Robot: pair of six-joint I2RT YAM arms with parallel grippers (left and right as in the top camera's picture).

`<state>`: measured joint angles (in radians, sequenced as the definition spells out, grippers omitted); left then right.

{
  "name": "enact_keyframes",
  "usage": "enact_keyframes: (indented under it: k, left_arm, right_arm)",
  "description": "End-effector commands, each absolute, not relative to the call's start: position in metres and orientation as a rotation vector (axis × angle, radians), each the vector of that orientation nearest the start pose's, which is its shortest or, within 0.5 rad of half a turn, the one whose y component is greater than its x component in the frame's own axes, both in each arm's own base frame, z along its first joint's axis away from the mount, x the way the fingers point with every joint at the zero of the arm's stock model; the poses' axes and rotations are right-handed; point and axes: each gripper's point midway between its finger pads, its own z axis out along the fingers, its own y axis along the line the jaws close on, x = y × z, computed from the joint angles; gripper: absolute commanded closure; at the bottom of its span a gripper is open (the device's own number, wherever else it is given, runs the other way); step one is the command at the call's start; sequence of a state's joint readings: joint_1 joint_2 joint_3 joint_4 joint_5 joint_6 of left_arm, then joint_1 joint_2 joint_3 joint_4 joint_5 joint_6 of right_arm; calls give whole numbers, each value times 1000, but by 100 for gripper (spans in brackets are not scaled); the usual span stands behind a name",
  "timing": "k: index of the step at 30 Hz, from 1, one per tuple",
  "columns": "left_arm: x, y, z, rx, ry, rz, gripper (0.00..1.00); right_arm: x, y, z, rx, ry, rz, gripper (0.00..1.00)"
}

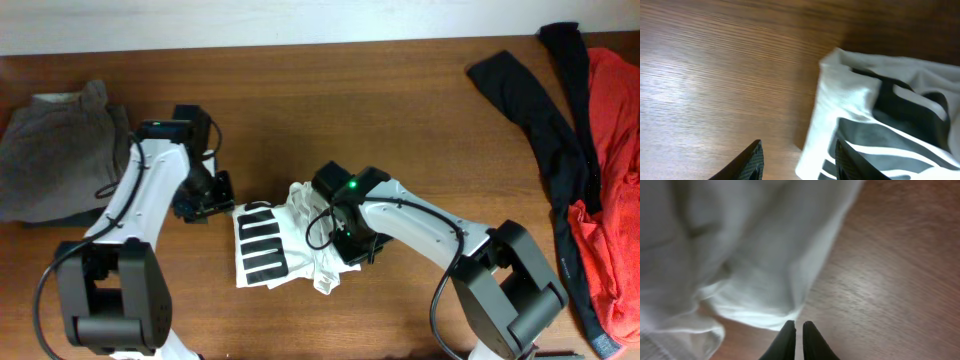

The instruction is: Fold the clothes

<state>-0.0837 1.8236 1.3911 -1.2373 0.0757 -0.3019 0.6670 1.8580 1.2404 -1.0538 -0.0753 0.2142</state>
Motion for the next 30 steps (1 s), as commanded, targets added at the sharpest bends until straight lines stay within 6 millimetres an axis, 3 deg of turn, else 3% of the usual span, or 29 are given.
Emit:
enact_keyframes:
  k: [1,5,7,13,17,24,27,29,30]
  left_arm:
    - [301,-52,73,-273,3267,-101,54]
    - [300,-54,73,-257,3268,-89,54]
    - [299,-55,71,-254,3273,-94,54]
    - [289,-75,56,-213,3295,-198,54]
    - [282,-87,43,-165,3300,-237,54]
    - [279,-96,37,-111,3299,-235,54]
    - [279,-96,37,-111,3299,-235,54]
    - [279,-96,37,-111,3298,-235,53]
    - [279,-96,37,-111,3298,-235,54]
  right_arm:
    - [235,201,36,-689,3173,71,88]
    - [244,229,71,-699,3082,301,82]
    - [259,252,100,-701,2970,447,72]
    - [270,295,118,-777,2814,742,63]
    - [265,308,109,-811,2822,830,62]
    - [265,302,64,-802,2945,729,63]
    - [261,303,54,-806,2978,742,65]
    - [258,305,52,-807,2992,768,78]
    - [258,303,52,-803,3002,765,89]
